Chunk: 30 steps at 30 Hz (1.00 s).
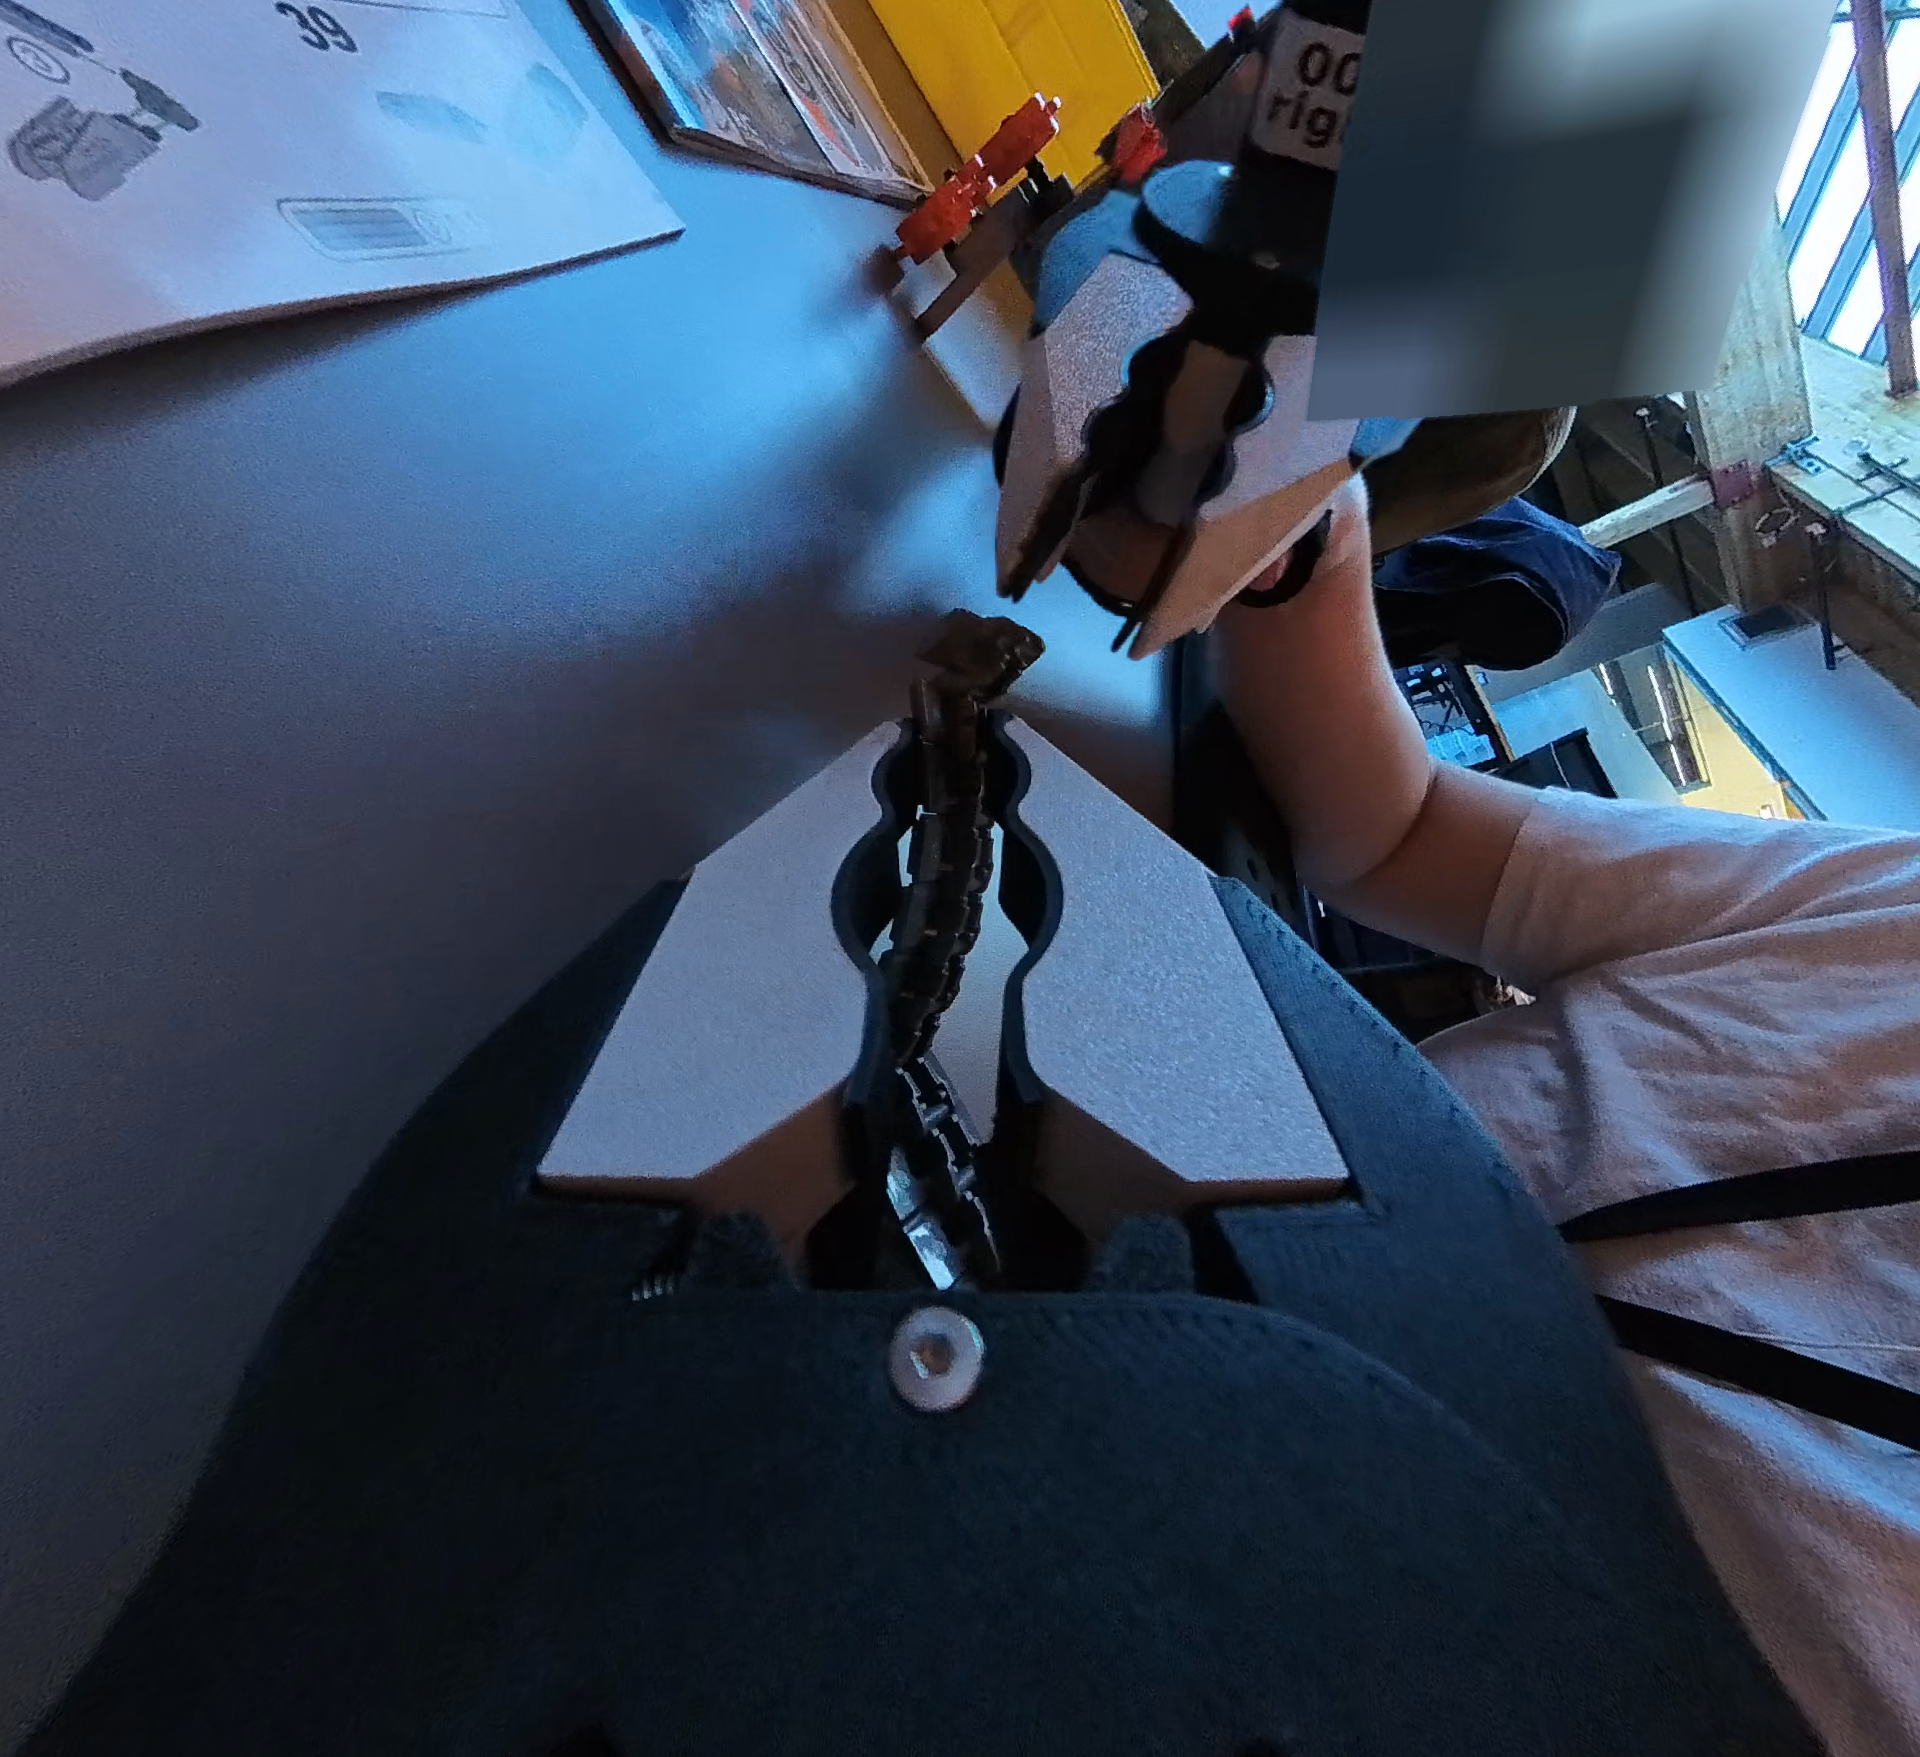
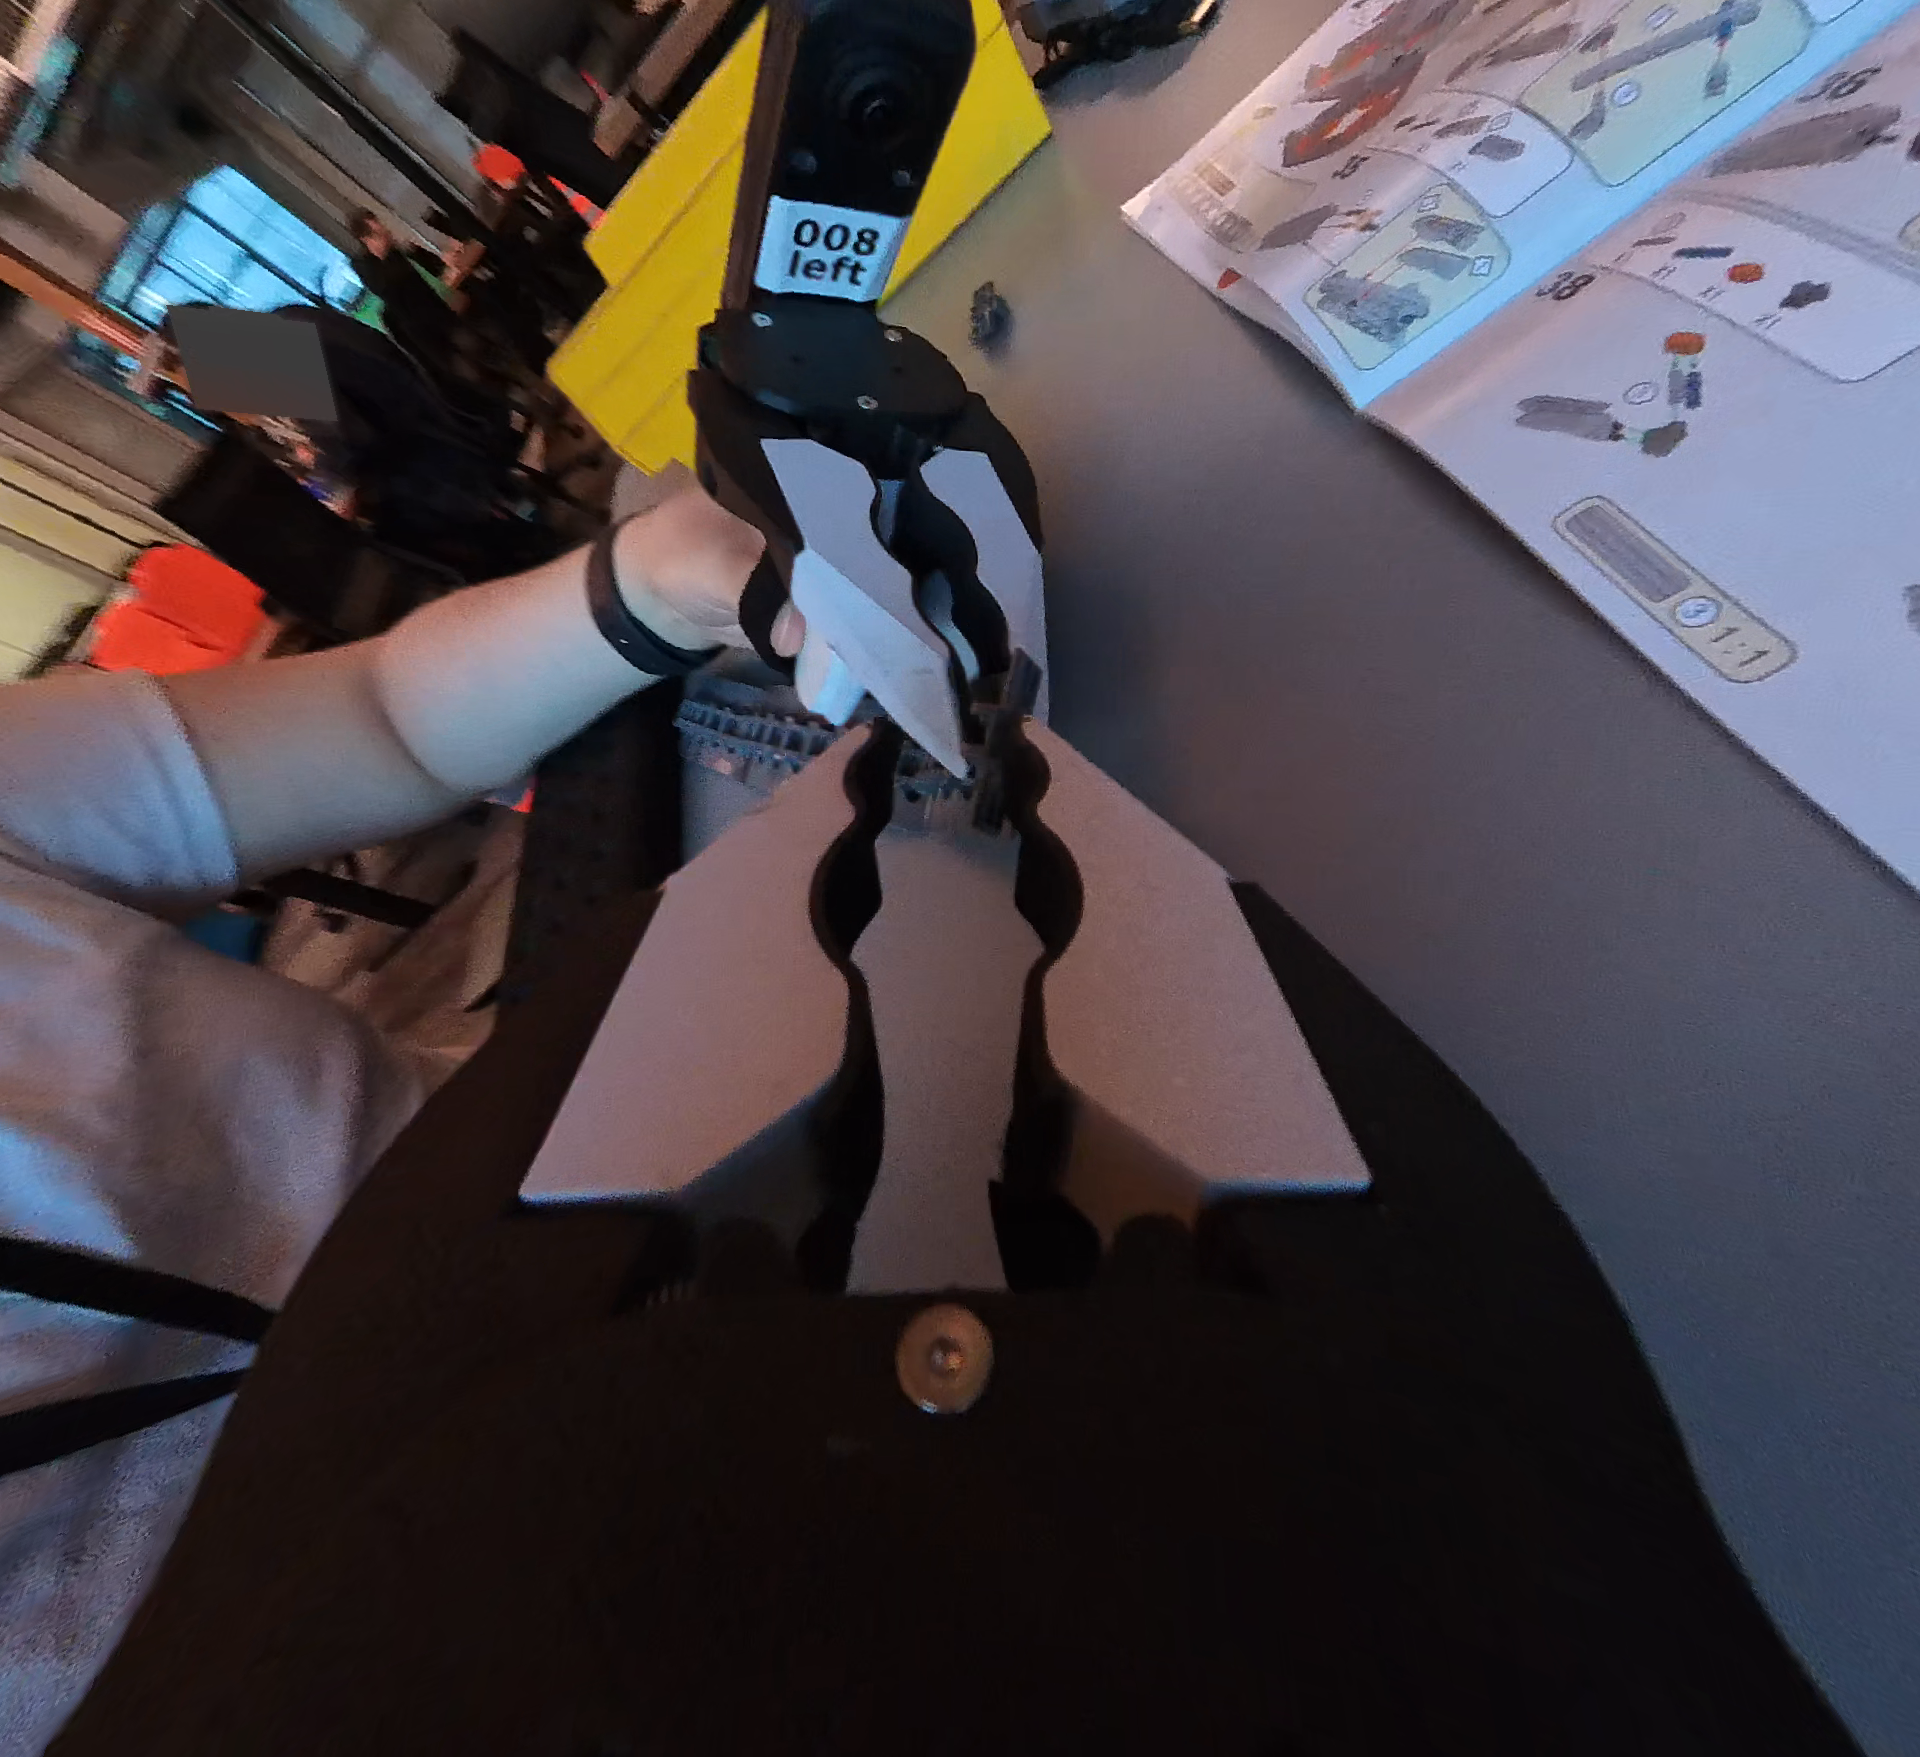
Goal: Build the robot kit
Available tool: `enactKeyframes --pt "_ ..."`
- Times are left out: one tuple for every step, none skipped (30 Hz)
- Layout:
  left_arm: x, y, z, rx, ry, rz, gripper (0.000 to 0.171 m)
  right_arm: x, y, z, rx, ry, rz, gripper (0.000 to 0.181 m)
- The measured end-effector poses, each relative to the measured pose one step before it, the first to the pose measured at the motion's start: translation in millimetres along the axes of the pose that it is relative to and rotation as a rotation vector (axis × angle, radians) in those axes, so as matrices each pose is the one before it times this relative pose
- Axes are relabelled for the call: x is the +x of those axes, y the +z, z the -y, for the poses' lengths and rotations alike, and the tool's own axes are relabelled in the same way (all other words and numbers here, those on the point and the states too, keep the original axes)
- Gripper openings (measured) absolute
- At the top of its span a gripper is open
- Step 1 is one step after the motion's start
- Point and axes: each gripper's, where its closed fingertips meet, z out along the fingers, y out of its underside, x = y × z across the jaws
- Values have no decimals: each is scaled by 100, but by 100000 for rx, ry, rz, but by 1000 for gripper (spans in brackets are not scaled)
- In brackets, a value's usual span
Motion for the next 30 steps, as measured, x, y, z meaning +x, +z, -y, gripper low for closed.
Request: enactKeyframes --pt "-15 16 -3 -66 -107 79 11 110 43 -118 -882 -1346 -2315 20" --pt "8 16 -22 -86 -6 -46 11 204 107 -99 -309 -434 -1957 20" --pt "-18 12 1 -66 100 157 11 313 160 -184 -632 645 -1898 21" --pt "-1 12 -8 -58 135 157 11 39 180 -255 -1279 900 126 19" --pt "44 15 -38 -178 257 -123 11 -135 119 -252 -1515 754 1203 9" --pt "-81 19 -20 -120 91 706 11 197 20 -19 -186 400 -1104 8" --pt "-5 17 -6 11 189 203 12 15 1 17 2 -17 -205 8" --pt "20 8 -14 -93 257 50 12 -25 -16 -22 -338 -267 -247 7" --pt "38 10 10 111 391 -59 12 -61 -20 21 -109 -759 -281 7" --pt "68 23 -14 47 106 -282 13 -64 -29 1 -189 -1025 -440 7" --pt "124 36 -37 -141 -94 -918 14 -86 -35 8 -422 -1618 -606 7" --pt "247 34 -64 -310 -163 -1810 18 -89 -38 16 -298 -2055 -827 6" --pt "227 64 -169 -944 -784 -1947 21 -78 -40 24 -201 -2485 -1051 6" --pt "223 130 -421 -2596 -1440 -2090 22 -141 -17 69 86 -2807 -951 6" --pt "210 202 -502 -3263 -1523 -1859 24 -160 7 36 -284 -2692 -854 6" --pt "54 192 -379 -2470 -935 -345 25 -89 24 -2 -361 -2446 -1044 6" --pt "-94 78 -122 -751 756 1263 21 -187 -2 89 264 -1843 -36 6" --pt "-42 4 -46 -219 1349 989 18 -259 -30 89 398 -1274 1028 6" --pt "2 -20 23 91 157 68 17 -32 -34 -31 -289 -704 -40 6" --pt "-5 -22 43 194 -918 -467 16 42 -13 -32 -66 -168 -107 6" --pt "31 -36 76 445 -880 -707 16 30 6 38 445 17 -12 5" --pt "-3 -60 53 289 -517 -386 15 42 2 -44 -267 -350 -202 6" --pt "49 -60 55 240 -271 -558 13 -8 -14 -76 -733 -1060 -229 6" --pt "94 -24 1 69 17 -699 12 -36 -17 -42 -445 -1261 -208 6" --pt "94 -3 -53 -294 593 -266 11 -105 -27 -48 -128 -1029 248 6" --pt "-20 23 -60 -359 627 590 11 -70 -4 -79 -70 -497 447 6" --pt "-113 22 -73 -315 345 1221 11 45 52 -225 -908 -250 -249 7" --pt "13 -34 23 295 512 338 10 2 16 -37 31 -989 -274 6" --pt "39 -66 35 420 613 137 10 -58 29 31 277 -698 -29 6" --pt "54 -33 2 272 792 188 9 -66 21 -2 -167 -715 71 6"
